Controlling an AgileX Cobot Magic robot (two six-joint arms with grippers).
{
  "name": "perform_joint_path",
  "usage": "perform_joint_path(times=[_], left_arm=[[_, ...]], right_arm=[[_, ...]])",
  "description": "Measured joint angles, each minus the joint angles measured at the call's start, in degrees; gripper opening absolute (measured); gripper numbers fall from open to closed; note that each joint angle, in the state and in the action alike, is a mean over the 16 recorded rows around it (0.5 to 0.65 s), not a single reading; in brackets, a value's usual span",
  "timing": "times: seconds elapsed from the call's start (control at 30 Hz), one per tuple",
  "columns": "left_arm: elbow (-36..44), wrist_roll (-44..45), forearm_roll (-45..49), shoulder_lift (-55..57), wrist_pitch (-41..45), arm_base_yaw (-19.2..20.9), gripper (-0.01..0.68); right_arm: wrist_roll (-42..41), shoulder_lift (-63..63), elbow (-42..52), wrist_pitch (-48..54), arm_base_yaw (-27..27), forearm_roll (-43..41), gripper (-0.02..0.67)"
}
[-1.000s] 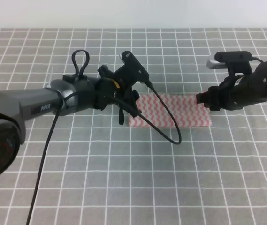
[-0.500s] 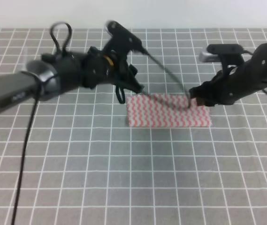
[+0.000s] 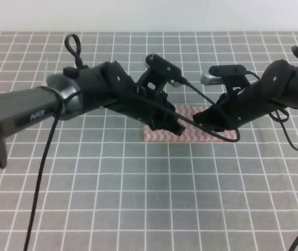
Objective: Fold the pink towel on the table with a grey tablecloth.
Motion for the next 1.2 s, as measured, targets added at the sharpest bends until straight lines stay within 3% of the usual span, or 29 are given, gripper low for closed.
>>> perform_joint_path(times=[0.73, 1.2], left_arm=[[0.0, 3.1, -0.4, 3.7, 2.1, 0.1, -0.001], [-0.1, 3.5, 0.9, 1.7, 0.3, 0.6, -0.001]], right_arm=[[-0.1, 0.3, 0.0, 2.1, 0.0, -4.4, -0.016], [5.0, -1.2, -0.2, 3.7, -0.1, -11.5, -0.017]])
